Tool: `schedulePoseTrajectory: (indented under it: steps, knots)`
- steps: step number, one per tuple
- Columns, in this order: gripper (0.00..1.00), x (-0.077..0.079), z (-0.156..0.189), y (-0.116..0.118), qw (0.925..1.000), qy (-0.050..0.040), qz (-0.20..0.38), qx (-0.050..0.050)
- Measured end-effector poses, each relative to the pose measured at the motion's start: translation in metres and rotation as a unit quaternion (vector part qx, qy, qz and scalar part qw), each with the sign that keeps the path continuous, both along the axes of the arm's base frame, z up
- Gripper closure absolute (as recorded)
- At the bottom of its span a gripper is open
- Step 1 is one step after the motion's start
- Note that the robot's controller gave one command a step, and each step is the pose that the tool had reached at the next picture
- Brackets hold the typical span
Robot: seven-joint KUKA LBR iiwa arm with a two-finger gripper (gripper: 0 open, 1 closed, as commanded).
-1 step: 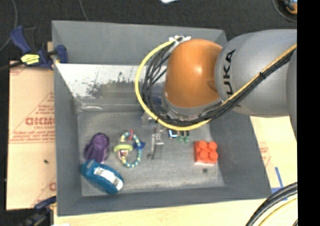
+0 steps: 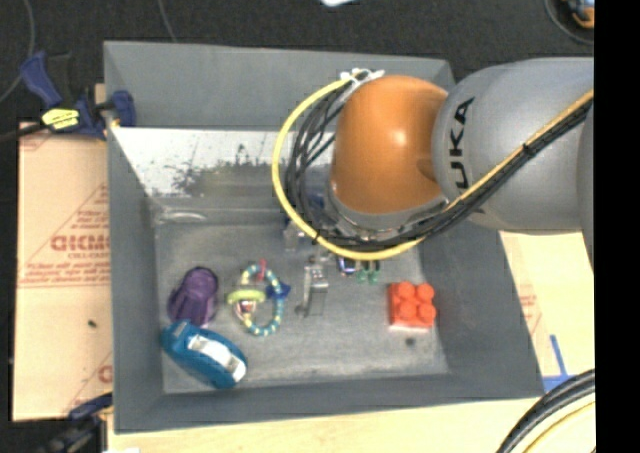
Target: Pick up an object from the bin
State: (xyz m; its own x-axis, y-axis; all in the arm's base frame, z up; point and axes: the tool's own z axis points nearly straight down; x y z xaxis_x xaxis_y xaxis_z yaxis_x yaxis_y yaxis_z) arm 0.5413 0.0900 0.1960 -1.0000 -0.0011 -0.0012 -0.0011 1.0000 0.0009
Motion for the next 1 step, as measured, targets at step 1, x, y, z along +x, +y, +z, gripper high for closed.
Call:
schedulePoseTrajectory:
  steps: [1]
  knots:
    - [0.00, 0.0150, -0.0984, 0.0147, 1.0000, -0.0012, -0.008, 0.001]
